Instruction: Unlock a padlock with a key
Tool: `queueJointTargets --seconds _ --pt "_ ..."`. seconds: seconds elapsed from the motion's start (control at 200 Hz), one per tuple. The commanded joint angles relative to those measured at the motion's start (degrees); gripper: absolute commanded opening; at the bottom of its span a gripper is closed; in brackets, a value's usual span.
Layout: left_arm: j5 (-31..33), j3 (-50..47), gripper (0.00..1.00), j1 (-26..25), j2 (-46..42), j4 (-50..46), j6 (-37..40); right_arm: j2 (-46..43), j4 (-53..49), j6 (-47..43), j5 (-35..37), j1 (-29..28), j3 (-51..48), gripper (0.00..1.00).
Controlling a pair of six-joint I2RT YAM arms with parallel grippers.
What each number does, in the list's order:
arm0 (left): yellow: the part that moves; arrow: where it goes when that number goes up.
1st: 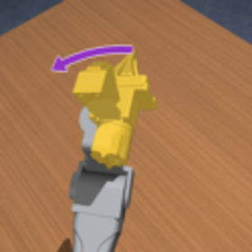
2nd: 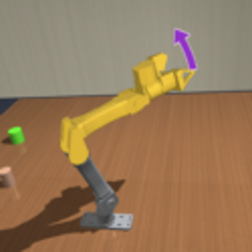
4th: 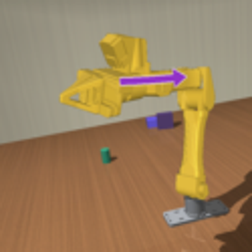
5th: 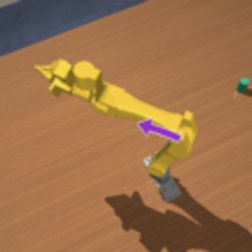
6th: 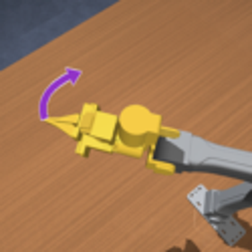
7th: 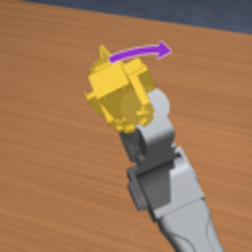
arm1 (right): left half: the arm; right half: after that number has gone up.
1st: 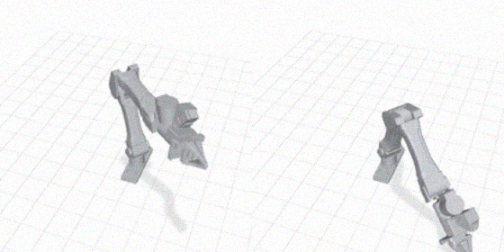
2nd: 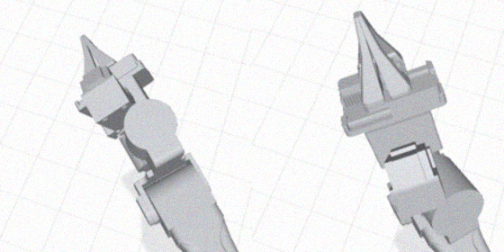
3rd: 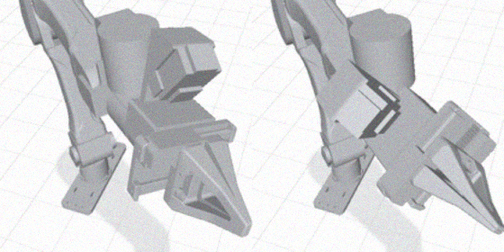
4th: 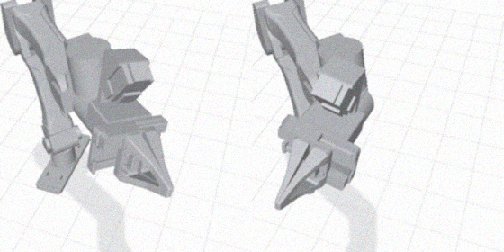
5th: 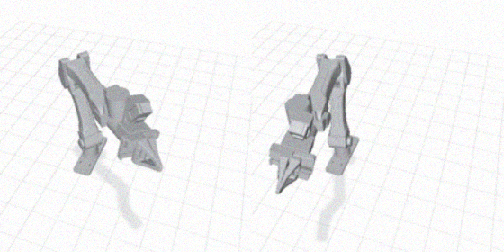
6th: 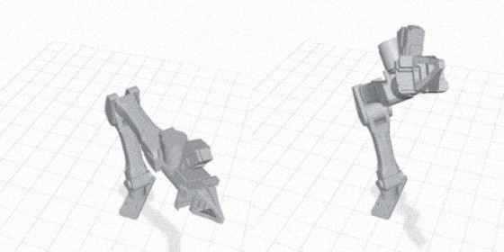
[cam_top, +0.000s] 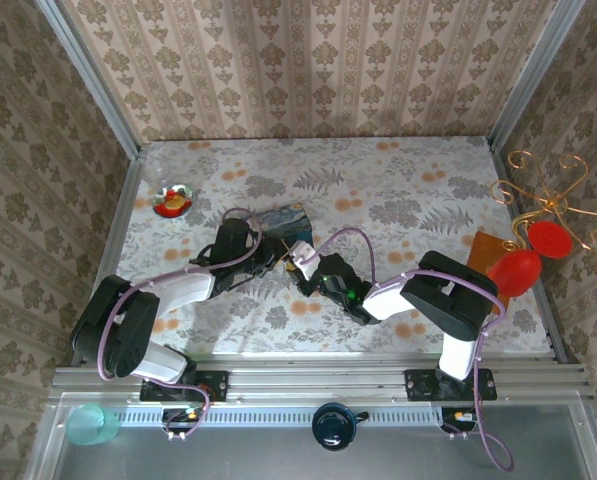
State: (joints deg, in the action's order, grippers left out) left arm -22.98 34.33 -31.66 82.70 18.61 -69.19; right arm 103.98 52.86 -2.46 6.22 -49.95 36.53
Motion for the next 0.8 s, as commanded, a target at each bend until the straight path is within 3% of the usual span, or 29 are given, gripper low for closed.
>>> queueJointTargets --seconds 0.0,0.24,0.405,0.65,0.795 --pt "-0.2 -0.3 0.01 -0.8 0.5 0.5 1.3 -1.7 -3.1 8.4 2.2 -0.1 2.7 0.11" --pt "1.0 0.5 0.03 -1.1 3.0 -0.1 2.3 -3.2 -6.1 29.0 -2.3 -0.2 1.5 0.07" --pt "3.6 2.2 0.03 -1.5 4.5 -3.1 5.0 -2.6 -8.1 34.9 -5.1 -0.1 1.0 0.08" --pt "11.9 4.3 0.03 -2.0 5.7 -8.6 16.1 -4.7 -13.4 36.1 -8.4 2.0 0.3 0.31" --pt "15.0 5.0 0.04 -2.5 6.5 -11.6 19.4 -6.8 -18.2 37.7 -8.7 4.3 -0.2 0.35"
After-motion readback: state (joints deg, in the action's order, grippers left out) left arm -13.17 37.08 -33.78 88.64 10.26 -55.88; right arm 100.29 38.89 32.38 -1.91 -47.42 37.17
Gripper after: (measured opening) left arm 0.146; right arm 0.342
